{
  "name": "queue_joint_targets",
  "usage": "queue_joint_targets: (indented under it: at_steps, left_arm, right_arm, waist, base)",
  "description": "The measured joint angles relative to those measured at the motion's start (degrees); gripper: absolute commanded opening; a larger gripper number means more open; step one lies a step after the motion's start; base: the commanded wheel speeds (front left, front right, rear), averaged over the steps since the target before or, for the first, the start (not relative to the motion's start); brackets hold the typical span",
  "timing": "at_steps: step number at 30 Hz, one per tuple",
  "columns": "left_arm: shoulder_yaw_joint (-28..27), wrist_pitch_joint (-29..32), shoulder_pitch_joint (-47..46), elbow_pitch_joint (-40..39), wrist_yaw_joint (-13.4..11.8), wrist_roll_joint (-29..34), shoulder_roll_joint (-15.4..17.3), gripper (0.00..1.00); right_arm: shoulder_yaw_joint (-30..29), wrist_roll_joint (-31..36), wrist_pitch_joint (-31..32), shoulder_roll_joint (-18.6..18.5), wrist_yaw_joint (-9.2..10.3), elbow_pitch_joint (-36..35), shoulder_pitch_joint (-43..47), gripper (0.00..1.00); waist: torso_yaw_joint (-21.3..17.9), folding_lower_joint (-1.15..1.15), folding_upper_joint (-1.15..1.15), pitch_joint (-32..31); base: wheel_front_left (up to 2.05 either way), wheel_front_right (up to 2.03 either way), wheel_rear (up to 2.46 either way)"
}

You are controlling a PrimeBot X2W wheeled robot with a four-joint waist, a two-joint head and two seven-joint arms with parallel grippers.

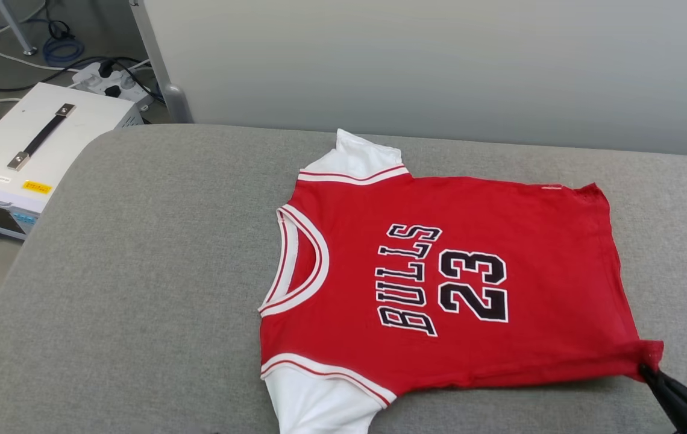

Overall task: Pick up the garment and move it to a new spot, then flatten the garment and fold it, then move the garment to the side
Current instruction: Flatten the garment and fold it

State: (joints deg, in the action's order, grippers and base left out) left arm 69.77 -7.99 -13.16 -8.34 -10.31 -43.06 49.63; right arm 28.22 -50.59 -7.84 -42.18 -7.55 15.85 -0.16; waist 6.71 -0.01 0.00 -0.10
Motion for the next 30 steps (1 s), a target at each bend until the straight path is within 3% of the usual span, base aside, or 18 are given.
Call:
queue_joint_targets:
  at_steps: [7, 15, 23, 30]
  left_arm:
    - [-0.2, 0.8, -0.1, -2.1, 0.9, 0.6, 1.2, 0.00]
    - [-5.7, -0.6, -6.6, -2.5, 1.0, 0.7, 2.6, 0.00]
    - [-9.7, 0.0, -14.8, 0.5, 3.3, 0.5, 2.2, 0.00]
    - [-12.0, 1.5, -20.8, 5.9, 6.0, 0.0, 1.0, 0.00]
  right_arm:
    - [-3.4, 0.0, 0.1, -1.0, 0.01, -5.7, 6.2, 0.00]
    - [-9.5, 1.8, -0.5, 1.0, 0.01, -9.8, 6.5, 0.00]
    - [-11.8, 4.3, 1.8, 3.5, 0.01, -12.2, 3.2, 0.00]
    - [-13.1, 6.1, 3.6, 7.0, 0.01, -10.2, -2.7, 0.00]
  waist:
    - [0.1, 0.00, 0.00, 0.5]
    - [-0.9, 0.00, 0.00, 3.5]
    - [-2.3, 0.00, 0.00, 7.6]
    - [-4.1, 0.00, 0.00, 11.2]
  base:
    - [0.00, 0.00, 0.00]
    - [0.00, 0.00, 0.00]
    - [0.00, 0.00, 0.00]
    - [0.00, 0.00, 0.00]
